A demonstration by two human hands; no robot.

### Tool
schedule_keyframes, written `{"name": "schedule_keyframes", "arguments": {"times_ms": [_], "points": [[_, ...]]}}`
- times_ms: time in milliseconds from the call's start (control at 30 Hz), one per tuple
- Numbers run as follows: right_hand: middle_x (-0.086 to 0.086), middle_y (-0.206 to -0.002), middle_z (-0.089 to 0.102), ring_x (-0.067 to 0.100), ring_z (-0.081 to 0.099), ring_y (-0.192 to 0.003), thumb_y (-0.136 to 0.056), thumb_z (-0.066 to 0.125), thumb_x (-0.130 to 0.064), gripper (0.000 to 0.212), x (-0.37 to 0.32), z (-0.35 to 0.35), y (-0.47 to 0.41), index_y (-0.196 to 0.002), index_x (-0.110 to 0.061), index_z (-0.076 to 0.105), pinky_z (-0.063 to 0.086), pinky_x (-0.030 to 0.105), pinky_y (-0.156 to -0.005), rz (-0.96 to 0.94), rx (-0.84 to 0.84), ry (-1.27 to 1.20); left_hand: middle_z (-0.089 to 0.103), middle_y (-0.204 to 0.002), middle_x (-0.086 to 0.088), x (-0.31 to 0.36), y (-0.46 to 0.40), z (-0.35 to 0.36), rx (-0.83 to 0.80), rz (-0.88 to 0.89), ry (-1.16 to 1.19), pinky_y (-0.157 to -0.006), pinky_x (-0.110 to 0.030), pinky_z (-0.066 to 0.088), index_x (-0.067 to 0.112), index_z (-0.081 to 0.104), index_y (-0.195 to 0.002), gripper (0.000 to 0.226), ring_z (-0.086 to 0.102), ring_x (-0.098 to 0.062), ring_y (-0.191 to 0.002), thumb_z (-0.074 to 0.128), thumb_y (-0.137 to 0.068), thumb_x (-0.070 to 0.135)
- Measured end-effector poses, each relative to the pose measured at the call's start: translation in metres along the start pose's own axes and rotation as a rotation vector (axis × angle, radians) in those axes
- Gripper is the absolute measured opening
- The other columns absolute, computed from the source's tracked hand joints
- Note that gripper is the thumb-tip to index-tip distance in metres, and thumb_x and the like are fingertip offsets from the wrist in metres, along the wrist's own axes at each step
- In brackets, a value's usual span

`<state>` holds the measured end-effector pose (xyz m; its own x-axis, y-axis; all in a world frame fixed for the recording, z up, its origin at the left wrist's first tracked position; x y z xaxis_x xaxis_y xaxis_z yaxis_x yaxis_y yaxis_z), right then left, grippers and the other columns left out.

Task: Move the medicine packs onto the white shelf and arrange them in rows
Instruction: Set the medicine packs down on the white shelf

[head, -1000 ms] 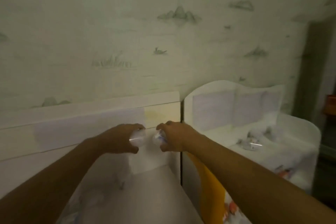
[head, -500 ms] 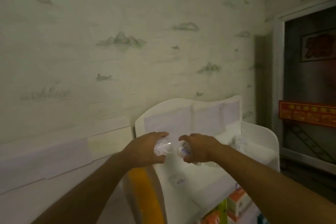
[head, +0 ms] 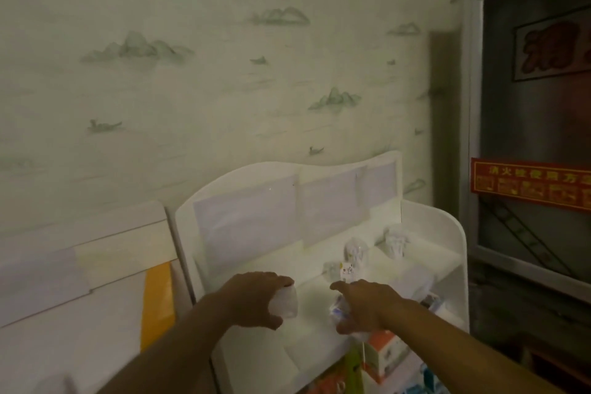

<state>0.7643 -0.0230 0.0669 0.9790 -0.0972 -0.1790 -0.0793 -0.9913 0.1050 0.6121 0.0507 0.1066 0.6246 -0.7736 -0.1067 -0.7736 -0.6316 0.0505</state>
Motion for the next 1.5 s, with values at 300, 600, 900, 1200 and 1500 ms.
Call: {"name": "schedule_keyframes", "arguments": {"times_ms": [300,600,900,1200,1500], "points": [[0.006,-0.144,0.047,0.027,0.049,-0.127,-0.081,0.066,-0.053,0.079,-0.010,-0.009,-0.065,-0.148,-0.029,0.030,0.042,0.039,-0.100,-0.061,0.002,0.041,0.038,-0.151,0.005,-0.027,-0.047,-0.012,0.004,0.004,0.047,-0.113,-0.035,0.031,0.030,0.028,-0.147,0.080,0.038,-0.017,-0.136,0.067,-0.081,0.052],[0.006,-0.142,0.049,0.027,0.051,-0.125,-0.082,0.068,-0.050,0.074,-0.050,0.020,-0.145,-0.145,-0.028,0.035,0.044,0.040,-0.102,-0.146,-0.074,0.023,0.045,-0.145,0.003,-0.092,-0.061,-0.013,0.024,-0.106,0.055,-0.107,-0.037,0.038,0.029,0.031,-0.145,0.079,0.046,-0.020,-0.128,0.065,-0.079,0.058],[0.002,-0.143,0.046,0.026,0.044,-0.130,-0.080,0.067,-0.053,0.079,-0.083,0.078,-0.219,-0.147,-0.031,0.032,0.041,0.040,-0.104,-0.304,-0.049,-0.014,0.037,-0.150,0.008,-0.120,-0.062,0.003,0.010,-0.175,0.028,-0.109,-0.032,0.033,0.032,0.025,-0.148,0.083,0.039,-0.016,-0.135,0.065,-0.079,0.058],[0.006,-0.148,0.040,0.030,0.040,-0.134,-0.079,0.070,-0.051,0.078,-0.103,0.112,-0.250,-0.144,-0.022,0.035,0.038,0.044,-0.106,-0.467,-0.158,-0.055,0.045,-0.144,0.012,-0.118,-0.053,0.012,0.075,-0.289,0.017,-0.098,-0.012,0.030,0.032,0.033,-0.145,0.070,0.041,-0.006,-0.129,0.061,-0.084,0.053],[0.001,-0.155,0.033,0.025,0.031,-0.142,-0.080,0.060,-0.068,0.083,-0.091,0.086,-0.253,-0.147,-0.025,0.033,0.028,0.043,-0.113,-0.530,-0.160,-0.083,0.041,-0.146,0.009,-0.121,-0.062,0.022,-0.026,-0.351,0.225,-0.107,-0.027,0.039,0.034,0.022,-0.146,0.084,0.044,-0.013,-0.131,0.068,-0.079,0.054]]}}
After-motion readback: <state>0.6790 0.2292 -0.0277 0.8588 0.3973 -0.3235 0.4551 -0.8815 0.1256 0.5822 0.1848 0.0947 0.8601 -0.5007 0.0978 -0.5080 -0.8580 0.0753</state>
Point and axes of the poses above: each hand's wrist, its own y-axis away from the middle knuckle, its own z-axis out of the palm, x = y × z, the point moved 10 cm from there along -y, towards the middle knuckle
